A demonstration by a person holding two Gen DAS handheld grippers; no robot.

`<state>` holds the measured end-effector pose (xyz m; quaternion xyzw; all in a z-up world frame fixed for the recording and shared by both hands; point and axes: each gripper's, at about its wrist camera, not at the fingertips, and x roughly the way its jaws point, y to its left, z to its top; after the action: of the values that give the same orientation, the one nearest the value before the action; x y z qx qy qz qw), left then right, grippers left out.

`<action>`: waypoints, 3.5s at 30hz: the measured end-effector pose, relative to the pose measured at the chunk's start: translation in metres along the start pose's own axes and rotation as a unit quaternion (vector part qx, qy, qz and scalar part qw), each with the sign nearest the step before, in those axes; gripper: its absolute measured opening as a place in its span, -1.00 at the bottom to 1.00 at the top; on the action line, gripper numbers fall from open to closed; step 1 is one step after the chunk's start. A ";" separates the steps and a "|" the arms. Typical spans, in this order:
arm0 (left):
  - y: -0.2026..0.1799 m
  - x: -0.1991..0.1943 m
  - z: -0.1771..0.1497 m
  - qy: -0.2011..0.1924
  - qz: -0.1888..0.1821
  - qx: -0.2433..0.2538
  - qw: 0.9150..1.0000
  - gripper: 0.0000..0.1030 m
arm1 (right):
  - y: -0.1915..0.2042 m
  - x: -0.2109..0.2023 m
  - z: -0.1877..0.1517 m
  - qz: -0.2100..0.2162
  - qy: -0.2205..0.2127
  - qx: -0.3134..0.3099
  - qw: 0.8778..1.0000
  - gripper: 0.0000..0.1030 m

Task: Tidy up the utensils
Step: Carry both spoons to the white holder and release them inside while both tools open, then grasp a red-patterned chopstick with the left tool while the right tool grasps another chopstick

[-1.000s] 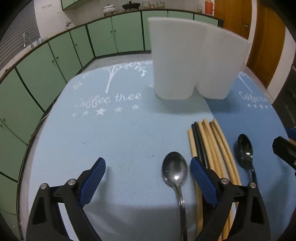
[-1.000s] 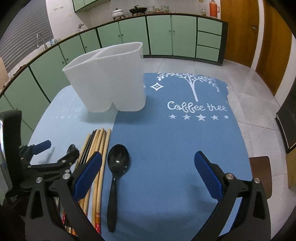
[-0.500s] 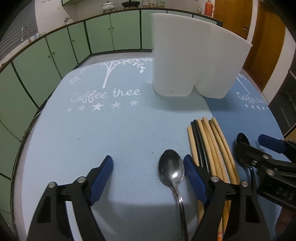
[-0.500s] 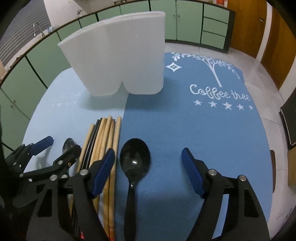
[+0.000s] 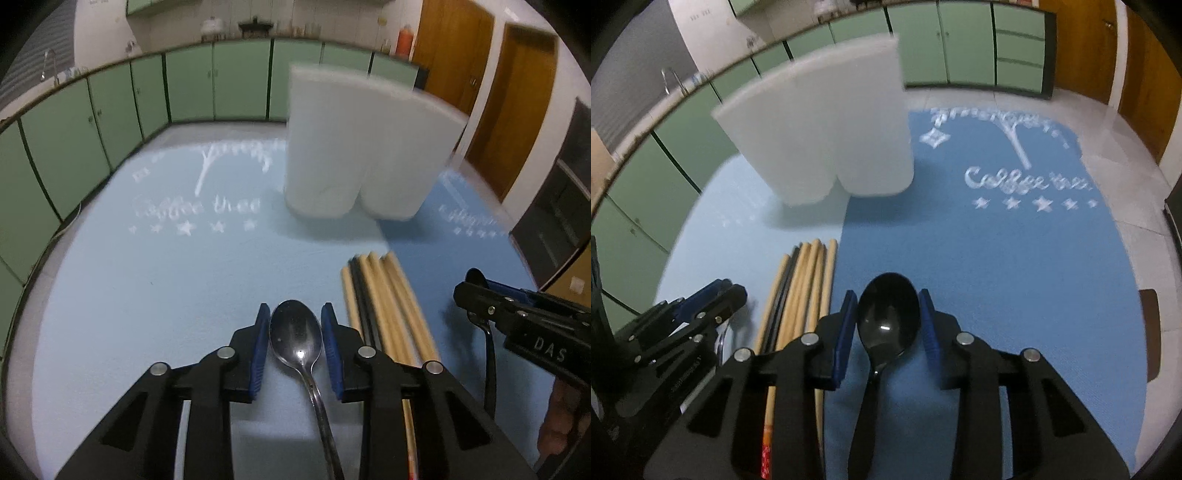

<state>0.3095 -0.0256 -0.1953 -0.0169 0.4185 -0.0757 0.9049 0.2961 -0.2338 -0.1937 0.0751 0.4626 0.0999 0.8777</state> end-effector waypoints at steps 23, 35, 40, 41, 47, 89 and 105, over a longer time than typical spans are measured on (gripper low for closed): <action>-0.007 -0.138 0.115 -0.276 -0.031 0.003 0.961 -0.47 | -0.011 -0.098 0.134 0.077 -0.295 -0.015 0.952 -0.38; -0.015 -0.068 0.182 -0.285 -0.028 0.008 0.958 -0.47 | -0.008 -0.029 0.202 0.023 -0.322 -0.035 0.946 -0.37; -0.007 -0.019 0.181 -0.247 -0.034 0.000 0.968 -0.47 | -0.020 0.007 0.200 0.025 -0.287 -0.019 0.958 -0.37; -0.007 -0.013 0.179 -0.241 -0.035 0.000 0.970 -0.47 | -0.021 0.012 0.198 0.029 -0.279 -0.018 0.960 -0.37; 0.002 0.003 0.167 -0.211 -0.043 -0.003 0.976 -0.44 | -0.023 0.028 0.182 0.055 -0.235 -0.007 0.970 -0.12; -0.014 -0.102 -0.126 0.002 -0.021 0.023 1.000 0.28 | 0.004 -0.079 -0.155 -0.017 -0.037 -0.031 0.999 0.74; -0.014 -0.101 -0.141 0.015 -0.014 0.030 0.999 0.28 | 0.020 -0.065 -0.164 -0.068 -0.026 -0.081 0.994 0.74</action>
<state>0.1358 -0.0196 -0.2091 0.0058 0.4288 -0.1016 0.8977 0.1227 -0.2239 -0.2297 -0.0249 0.4341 0.0752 0.8974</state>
